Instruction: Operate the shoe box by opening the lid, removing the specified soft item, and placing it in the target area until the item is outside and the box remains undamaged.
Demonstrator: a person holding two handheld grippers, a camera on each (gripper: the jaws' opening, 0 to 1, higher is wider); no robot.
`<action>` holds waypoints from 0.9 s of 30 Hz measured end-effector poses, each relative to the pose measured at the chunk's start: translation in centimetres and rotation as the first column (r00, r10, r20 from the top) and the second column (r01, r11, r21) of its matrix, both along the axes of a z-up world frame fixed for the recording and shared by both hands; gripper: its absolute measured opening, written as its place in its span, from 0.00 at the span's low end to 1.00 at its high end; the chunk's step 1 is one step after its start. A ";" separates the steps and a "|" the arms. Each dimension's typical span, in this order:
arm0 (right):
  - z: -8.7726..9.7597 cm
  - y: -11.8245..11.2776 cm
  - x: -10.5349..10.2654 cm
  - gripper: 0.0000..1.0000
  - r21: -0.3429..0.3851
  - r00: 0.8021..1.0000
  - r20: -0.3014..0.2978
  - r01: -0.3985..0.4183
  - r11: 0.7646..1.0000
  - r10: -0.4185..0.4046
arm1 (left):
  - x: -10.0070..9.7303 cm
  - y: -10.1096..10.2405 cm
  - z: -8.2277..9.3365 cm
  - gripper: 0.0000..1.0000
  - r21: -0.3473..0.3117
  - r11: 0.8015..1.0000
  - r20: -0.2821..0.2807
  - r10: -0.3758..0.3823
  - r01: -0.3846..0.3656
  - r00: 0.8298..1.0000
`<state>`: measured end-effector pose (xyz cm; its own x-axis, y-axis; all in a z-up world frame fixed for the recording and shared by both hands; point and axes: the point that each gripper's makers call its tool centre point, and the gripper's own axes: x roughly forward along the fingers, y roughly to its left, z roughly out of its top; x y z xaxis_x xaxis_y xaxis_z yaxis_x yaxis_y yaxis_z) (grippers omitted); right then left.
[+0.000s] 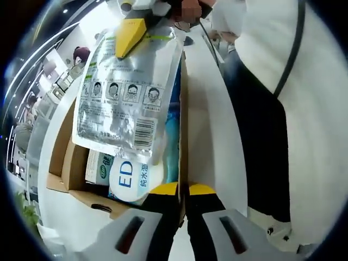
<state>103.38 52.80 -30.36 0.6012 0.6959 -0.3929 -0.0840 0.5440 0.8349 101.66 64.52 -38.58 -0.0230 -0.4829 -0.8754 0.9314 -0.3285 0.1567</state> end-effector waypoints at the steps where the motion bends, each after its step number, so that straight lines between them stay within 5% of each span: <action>1: 0.0 -0.4 -0.1 0.00 0.001 1.000 0.001 0.005 1.000 -0.005 | 0.0 0.0 0.0 0.03 0.004 1.000 0.001 -0.004 0.004 1.000; 3: 0.3 -0.8 -0.3 0.00 0.012 1.000 0.000 0.013 1.000 -0.013 | 0.0 0.1 -0.1 0.03 0.013 0.999 -0.029 0.045 -0.044 0.999; 8: 1.5 -1.6 -1.2 0.00 0.036 0.999 0.017 0.036 0.999 -0.036 | 0.1 0.1 -0.8 0.02 0.025 1.000 -0.016 0.008 -0.008 1.000; 14: 1.1 -3.4 -2.4 0.00 -0.048 0.999 0.008 0.053 0.997 -0.053 | 0.1 0.1 -0.9 0.01 0.035 0.999 -0.045 -0.009 0.010 0.999; 17: 1.5 -4.1 -2.7 0.00 -0.036 0.997 -0.006 0.071 0.997 -0.071 | -0.1 0.1 -0.8 0.01 0.028 0.999 -0.032 -0.021 0.022 0.999; 27: 2.2 -3.7 -2.9 0.00 -0.028 0.999 -0.033 0.037 0.999 -0.038 | 0.0 0.1 -0.9 0.02 0.027 0.999 -0.024 -0.023 0.023 0.999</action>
